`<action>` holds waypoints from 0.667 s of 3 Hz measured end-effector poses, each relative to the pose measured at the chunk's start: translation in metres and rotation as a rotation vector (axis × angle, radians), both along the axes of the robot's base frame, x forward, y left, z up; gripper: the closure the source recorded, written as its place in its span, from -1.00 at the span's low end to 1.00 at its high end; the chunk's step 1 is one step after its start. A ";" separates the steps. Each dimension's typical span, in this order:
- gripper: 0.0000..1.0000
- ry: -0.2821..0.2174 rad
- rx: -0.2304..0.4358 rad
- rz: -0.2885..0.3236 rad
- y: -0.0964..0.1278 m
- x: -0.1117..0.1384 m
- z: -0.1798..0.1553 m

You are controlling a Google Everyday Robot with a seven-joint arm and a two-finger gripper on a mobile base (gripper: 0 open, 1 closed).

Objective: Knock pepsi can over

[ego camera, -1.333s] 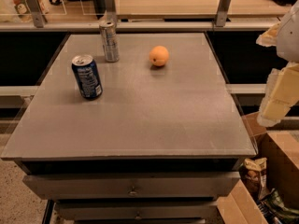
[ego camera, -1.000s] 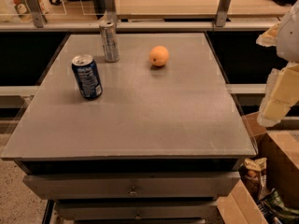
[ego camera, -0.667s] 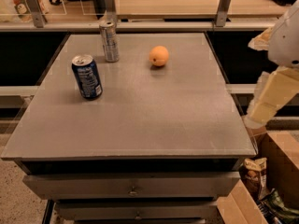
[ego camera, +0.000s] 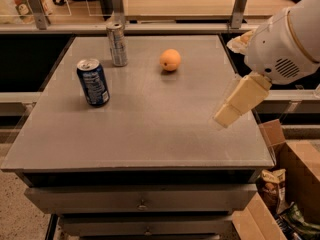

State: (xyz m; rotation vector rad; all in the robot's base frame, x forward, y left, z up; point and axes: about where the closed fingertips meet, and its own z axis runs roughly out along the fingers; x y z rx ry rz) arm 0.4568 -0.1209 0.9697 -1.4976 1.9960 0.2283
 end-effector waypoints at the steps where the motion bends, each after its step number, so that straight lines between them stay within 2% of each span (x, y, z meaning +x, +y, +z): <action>1: -1.00 0.000 0.000 0.000 0.000 0.000 0.000; 2: -1.00 -0.015 0.019 0.003 0.003 0.000 0.001</action>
Offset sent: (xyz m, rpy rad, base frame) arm 0.0026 0.0058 -0.0008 0.0498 -0.0262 0.0050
